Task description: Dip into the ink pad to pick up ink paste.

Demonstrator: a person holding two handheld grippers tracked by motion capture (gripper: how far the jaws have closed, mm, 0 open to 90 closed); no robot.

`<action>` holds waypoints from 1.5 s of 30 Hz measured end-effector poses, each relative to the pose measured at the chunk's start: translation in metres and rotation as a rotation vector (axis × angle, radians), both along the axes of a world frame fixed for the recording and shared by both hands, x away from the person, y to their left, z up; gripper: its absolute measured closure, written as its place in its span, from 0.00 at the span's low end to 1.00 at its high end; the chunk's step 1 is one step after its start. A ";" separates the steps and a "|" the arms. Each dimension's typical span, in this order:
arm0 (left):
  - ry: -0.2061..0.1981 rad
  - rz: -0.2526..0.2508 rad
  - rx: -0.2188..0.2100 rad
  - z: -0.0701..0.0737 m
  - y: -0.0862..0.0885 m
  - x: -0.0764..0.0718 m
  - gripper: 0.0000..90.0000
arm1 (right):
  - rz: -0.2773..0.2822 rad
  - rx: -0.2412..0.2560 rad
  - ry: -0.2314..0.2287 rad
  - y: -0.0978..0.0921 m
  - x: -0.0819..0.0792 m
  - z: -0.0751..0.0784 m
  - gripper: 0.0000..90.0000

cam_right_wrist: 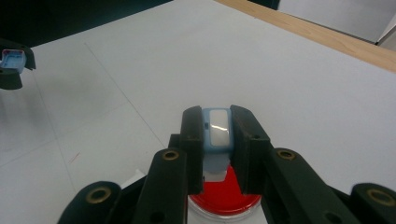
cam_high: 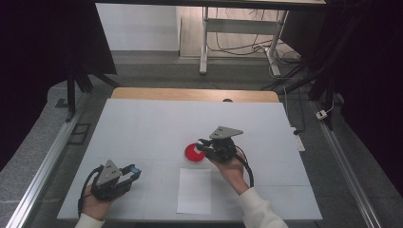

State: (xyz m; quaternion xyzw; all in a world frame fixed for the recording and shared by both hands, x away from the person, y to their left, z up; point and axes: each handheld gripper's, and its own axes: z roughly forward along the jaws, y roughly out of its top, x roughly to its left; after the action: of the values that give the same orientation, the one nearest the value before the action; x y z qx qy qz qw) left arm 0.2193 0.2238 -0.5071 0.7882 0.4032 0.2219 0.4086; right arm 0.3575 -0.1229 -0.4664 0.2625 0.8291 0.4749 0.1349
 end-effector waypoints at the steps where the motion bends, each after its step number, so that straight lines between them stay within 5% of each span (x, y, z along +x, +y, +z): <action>1: 0.000 0.000 0.001 0.000 0.000 0.000 0.71 | -0.001 -0.001 0.001 -0.001 -0.001 0.001 0.84; 30: -0.003 -0.005 0.000 0.000 -0.001 0.001 0.71 | -0.001 0.077 0.020 -0.029 -0.021 0.010 0.84; 45: -0.001 -0.005 0.001 0.000 -0.001 0.001 0.71 | 0.004 0.069 0.022 -0.035 -0.030 0.011 0.84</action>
State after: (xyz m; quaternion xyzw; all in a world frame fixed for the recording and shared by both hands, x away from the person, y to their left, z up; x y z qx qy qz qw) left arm 0.2199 0.2226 -0.5070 0.7894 0.4007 0.2216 0.4089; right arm 0.3277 -0.1580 -0.4557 0.2705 0.8143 0.5004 0.1156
